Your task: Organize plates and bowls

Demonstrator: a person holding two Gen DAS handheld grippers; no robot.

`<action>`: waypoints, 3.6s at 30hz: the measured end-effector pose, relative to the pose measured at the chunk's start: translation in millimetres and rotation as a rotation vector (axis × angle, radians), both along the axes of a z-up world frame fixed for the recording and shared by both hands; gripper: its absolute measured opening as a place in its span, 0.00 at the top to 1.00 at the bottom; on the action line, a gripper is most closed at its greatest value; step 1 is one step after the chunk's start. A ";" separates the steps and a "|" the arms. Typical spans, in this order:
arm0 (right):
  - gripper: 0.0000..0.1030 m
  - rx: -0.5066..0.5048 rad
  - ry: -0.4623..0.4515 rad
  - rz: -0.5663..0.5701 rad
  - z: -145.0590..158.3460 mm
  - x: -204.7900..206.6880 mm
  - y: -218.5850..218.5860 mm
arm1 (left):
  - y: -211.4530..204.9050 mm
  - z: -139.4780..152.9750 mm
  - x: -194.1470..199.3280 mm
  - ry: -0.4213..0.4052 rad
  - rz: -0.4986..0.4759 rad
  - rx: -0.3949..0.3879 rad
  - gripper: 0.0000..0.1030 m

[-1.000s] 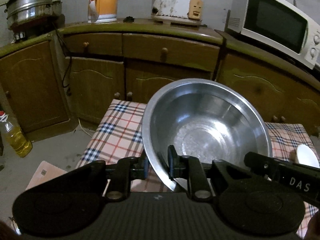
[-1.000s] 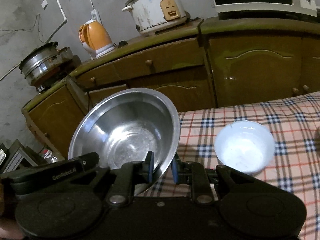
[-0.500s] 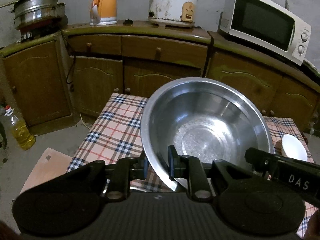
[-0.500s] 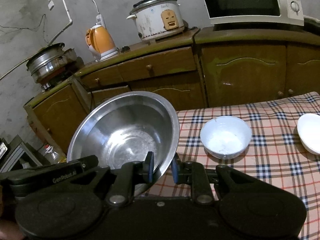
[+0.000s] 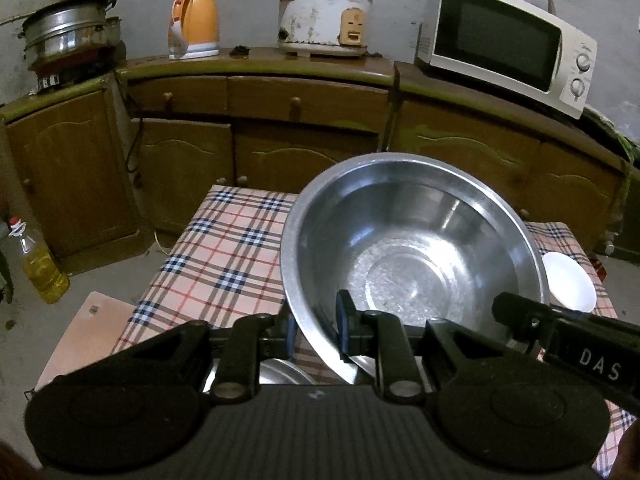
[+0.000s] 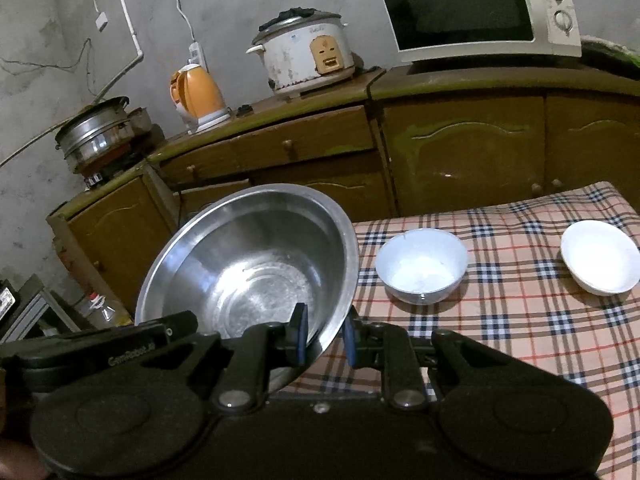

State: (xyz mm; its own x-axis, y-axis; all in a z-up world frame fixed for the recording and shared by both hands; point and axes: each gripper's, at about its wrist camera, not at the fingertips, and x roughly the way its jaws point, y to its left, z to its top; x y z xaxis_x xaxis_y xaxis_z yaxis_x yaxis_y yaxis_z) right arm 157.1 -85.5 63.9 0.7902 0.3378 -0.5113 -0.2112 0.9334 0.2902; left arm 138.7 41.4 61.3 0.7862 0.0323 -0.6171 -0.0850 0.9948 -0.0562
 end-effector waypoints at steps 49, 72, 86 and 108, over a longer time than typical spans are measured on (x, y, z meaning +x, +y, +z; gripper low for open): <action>0.77 -0.025 -0.026 -0.046 -2.5 -50.7 -37.6 | -37.9 -8.5 -40.3 -0.021 -0.041 0.012 0.79; 0.77 -0.041 -0.039 -0.077 -2.8 -72.5 -50.6 | -49.7 -12.5 -53.8 -0.021 -0.080 0.002 0.78; 0.77 -0.052 -0.051 -0.101 -2.5 -85.4 -58.0 | -59.4 -17.4 -60.9 -0.017 -0.106 -0.006 0.76; 0.77 -0.055 -0.040 -0.143 -14.1 -106.3 -79.2 | -76.4 -33.4 -68.7 0.016 -0.151 -0.022 0.74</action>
State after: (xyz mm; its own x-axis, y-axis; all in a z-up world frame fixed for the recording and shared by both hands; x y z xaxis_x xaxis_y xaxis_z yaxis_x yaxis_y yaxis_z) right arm 50.9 -164.7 49.8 0.8485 0.1928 -0.4928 -0.0854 0.9690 0.2320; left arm 70.0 -35.0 27.9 0.7709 -0.0989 -0.6292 0.0641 0.9949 -0.0778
